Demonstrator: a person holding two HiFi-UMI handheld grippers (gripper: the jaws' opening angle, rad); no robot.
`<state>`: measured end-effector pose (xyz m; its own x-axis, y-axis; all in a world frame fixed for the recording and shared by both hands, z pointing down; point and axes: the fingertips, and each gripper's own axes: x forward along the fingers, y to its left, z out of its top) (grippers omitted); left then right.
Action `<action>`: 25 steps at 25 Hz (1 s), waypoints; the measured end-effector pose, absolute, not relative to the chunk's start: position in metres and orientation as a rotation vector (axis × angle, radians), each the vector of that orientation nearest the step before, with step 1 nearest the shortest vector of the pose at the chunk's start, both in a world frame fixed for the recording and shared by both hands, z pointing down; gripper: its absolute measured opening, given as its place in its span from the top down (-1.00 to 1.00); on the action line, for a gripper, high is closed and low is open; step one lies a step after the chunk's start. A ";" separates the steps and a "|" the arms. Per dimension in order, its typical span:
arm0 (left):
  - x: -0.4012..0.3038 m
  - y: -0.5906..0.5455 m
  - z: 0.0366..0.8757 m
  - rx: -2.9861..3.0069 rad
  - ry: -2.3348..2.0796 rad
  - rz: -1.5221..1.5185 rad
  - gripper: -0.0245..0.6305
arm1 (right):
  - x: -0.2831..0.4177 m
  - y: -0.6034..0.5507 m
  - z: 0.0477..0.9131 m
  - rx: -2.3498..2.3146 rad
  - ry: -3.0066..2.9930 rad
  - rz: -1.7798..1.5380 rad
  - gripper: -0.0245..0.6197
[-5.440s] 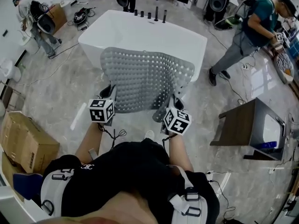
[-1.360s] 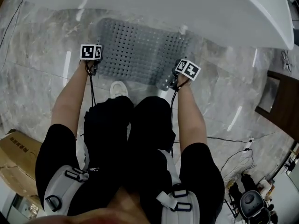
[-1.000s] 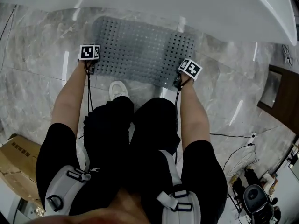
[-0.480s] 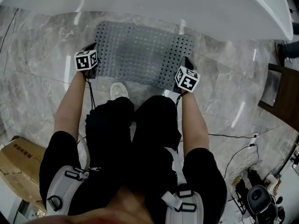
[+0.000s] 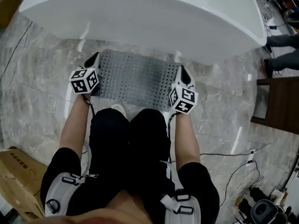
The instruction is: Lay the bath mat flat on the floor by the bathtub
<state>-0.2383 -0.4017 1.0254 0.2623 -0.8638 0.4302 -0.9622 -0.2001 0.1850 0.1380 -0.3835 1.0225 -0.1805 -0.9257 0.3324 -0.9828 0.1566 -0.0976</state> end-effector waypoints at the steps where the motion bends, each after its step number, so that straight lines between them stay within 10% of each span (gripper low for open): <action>1: -0.235 -0.402 1.003 2.150 -1.682 0.299 0.91 | 0.136 -0.383 0.997 1.897 -2.257 0.389 0.91; 25: -0.151 -0.347 0.413 2.451 -1.630 0.078 0.91 | 0.093 -0.347 0.377 2.046 -2.487 0.068 0.91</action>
<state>-0.1513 -0.3474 0.4133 0.3915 -0.9075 0.1521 -0.9179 -0.3736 0.1337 0.0927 -0.3474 0.3765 -0.1912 -0.9809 -0.0344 -0.9776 0.1935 -0.0828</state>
